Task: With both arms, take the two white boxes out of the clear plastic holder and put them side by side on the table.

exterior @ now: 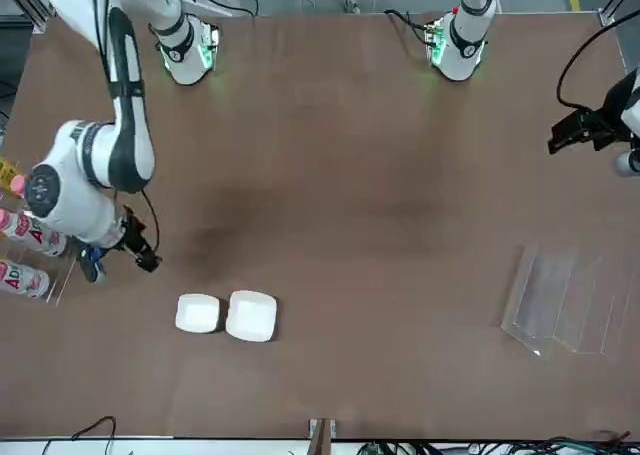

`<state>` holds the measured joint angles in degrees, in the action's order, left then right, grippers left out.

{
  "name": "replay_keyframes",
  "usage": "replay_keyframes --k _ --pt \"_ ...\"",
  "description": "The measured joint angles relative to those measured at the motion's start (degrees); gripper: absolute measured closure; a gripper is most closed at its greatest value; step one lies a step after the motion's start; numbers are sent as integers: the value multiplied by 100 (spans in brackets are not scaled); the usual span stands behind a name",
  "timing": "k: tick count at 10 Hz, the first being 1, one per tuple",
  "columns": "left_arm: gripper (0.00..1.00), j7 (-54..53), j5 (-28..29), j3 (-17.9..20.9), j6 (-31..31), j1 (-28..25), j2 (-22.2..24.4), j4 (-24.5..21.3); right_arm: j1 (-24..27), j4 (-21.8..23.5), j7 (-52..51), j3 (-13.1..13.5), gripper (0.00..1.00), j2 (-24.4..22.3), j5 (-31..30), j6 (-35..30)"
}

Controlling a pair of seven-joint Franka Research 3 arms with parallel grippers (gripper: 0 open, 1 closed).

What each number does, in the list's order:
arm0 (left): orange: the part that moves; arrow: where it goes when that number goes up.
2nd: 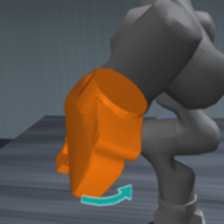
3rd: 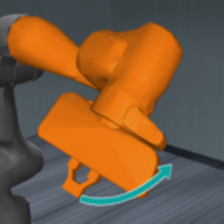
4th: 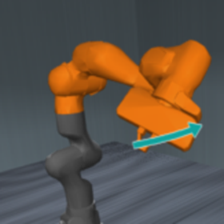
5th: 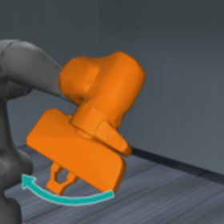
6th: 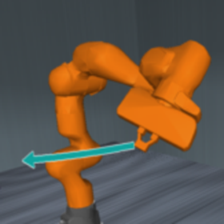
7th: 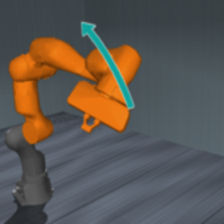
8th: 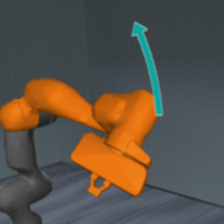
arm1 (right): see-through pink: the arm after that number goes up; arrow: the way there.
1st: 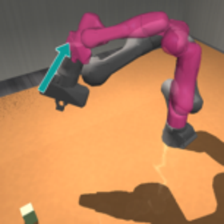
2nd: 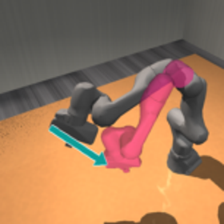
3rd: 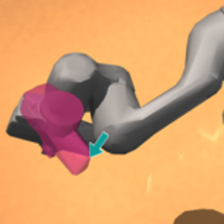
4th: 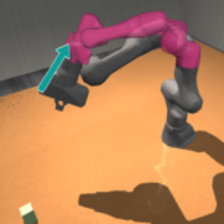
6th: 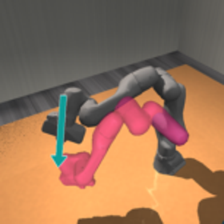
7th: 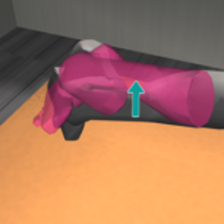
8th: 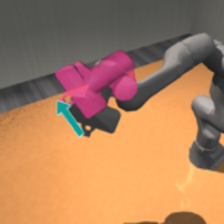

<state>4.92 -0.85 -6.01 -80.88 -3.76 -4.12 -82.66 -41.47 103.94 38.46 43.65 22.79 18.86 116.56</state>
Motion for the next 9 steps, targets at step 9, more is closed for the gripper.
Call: replay_keyframes --k 9 --pt "0 0 0 -23 0 -3 1 10 11 -129 -2676 312 0 -617 -803 -396"
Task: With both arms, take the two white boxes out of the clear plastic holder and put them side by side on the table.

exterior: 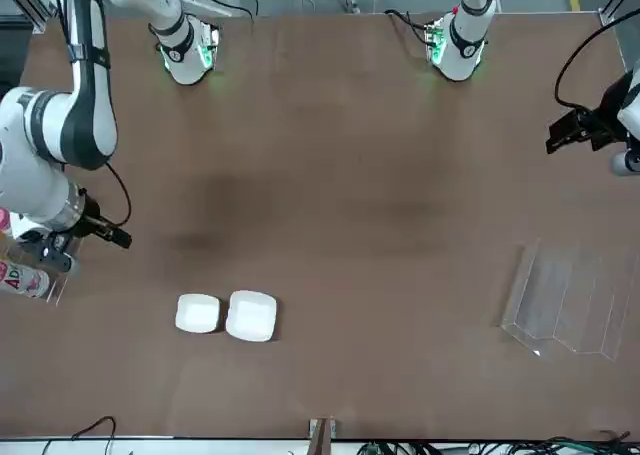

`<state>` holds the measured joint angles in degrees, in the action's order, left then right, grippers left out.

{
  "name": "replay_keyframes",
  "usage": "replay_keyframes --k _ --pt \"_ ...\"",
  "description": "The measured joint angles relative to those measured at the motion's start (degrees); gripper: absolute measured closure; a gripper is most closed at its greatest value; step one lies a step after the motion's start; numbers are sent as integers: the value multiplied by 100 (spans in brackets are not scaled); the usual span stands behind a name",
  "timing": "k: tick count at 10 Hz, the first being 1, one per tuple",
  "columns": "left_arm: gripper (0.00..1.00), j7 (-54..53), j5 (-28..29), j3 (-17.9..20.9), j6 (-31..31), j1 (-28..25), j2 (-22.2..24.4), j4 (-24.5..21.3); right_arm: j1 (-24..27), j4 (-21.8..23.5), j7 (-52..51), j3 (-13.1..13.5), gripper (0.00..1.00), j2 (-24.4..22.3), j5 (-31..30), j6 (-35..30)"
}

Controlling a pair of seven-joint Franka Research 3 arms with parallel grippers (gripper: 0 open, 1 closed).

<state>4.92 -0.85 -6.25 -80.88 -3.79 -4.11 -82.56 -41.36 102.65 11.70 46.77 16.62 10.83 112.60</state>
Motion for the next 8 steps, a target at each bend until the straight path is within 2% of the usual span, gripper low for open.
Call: replay_keyframes --k 7,8 --pt "0 -2 0 1 0 -43 0 4 49 -154 -136 -1 0 -2 -50 -62" --pt "0 -8 0 1 0 -45 0 4 308 -216 -276 -156 0 -7 -52 -62"
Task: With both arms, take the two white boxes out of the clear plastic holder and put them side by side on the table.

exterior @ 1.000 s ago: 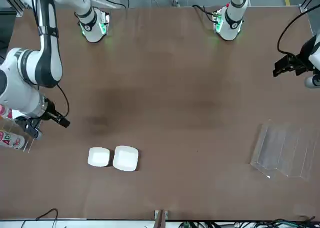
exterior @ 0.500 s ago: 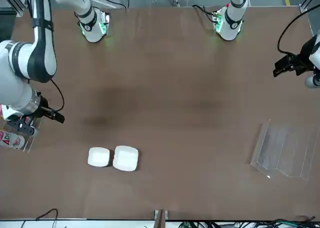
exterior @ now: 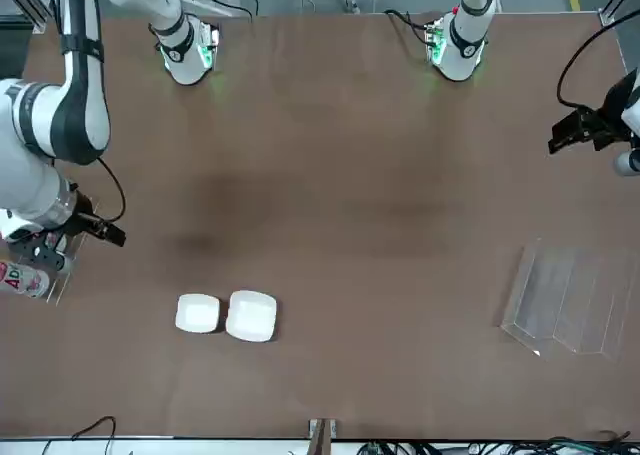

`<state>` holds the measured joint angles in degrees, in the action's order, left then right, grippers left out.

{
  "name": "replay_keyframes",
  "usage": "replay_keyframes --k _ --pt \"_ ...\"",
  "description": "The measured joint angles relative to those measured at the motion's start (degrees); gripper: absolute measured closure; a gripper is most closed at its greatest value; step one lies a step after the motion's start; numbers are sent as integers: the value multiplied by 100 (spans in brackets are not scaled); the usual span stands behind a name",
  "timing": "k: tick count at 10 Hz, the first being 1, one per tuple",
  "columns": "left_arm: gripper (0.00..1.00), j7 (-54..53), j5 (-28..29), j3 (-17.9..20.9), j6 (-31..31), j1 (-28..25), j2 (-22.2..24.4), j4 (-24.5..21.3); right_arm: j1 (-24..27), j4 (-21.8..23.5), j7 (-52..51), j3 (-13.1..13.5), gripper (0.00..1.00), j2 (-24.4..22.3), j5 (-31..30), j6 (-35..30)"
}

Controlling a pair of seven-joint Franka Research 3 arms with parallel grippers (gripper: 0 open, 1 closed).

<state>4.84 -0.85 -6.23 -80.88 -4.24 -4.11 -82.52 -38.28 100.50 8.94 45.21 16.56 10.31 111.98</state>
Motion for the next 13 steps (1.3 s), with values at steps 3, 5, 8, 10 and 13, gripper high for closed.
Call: replay_keyframes --k 3,5,8,10,13 --pt "0 -22 0 0 -82 -8 0 0 2443 -383 -541 -2143 0 -13 -58 -88" --pt "0 -25 0 0 -95 -9 0 0 3548 -819 -563 -3412 0 -20 -372 -391" --pt "0 -27 0 -1 -96 -6 0 0 4254 -1124 -563 -4320 0 -128 -623 -475" --pt "0 -28 0 -3 -97 -4 0 -1 4261 -1222 -564 -4362 0 -441 -635 -552" --pt "0 -28 0 -4 -98 -8 -1 -2 4241 -1660 -564 -4385 0 -777 -645 -1292"
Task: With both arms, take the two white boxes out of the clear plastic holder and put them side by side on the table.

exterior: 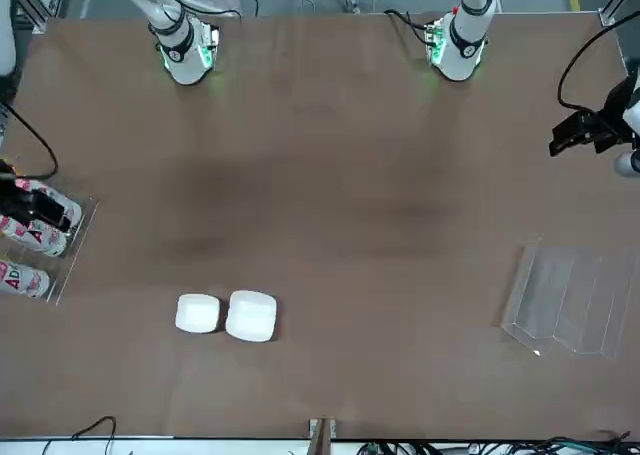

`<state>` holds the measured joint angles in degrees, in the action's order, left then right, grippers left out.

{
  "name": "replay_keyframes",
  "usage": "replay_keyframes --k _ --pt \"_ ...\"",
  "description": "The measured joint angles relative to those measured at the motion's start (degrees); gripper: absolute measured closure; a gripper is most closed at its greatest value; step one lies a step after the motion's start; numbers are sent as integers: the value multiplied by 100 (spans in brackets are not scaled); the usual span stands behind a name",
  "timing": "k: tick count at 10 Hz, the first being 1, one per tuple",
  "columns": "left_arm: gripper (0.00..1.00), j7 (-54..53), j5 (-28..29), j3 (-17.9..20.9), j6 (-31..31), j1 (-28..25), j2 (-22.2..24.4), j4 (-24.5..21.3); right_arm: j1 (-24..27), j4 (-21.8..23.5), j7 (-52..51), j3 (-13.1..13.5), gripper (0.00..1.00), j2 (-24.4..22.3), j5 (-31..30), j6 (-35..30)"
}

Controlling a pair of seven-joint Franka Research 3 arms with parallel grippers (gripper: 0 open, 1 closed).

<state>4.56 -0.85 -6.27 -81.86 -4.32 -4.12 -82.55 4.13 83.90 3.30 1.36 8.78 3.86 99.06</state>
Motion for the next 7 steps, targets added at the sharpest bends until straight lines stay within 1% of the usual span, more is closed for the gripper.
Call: replay_keyframes --k 1,2,3,4,5,7 --pt "0 0 0 0 0 -1 0 0 -94 -222 2 54 0 -9 -9 -231" --pt "0 0 0 0 0 -2 0 0 -289 -385 3 250 0 -10 -22 -379" --pt "0 0 0 0 0 -3 0 0 -507 -472 3 513 0 -10 -25 -487" --pt "0 0 0 2 0 -10 0 0 -602 -515 2 676 0 -9 -25 -601" --pt "0 -4 0 6 0 -21 0 0 -610 -536 2 732 0 -10 -25 -657" --pt "0 -19 0 31 -45 -31 0 0 -611 -538 2 757 0 -7 -25 -687"
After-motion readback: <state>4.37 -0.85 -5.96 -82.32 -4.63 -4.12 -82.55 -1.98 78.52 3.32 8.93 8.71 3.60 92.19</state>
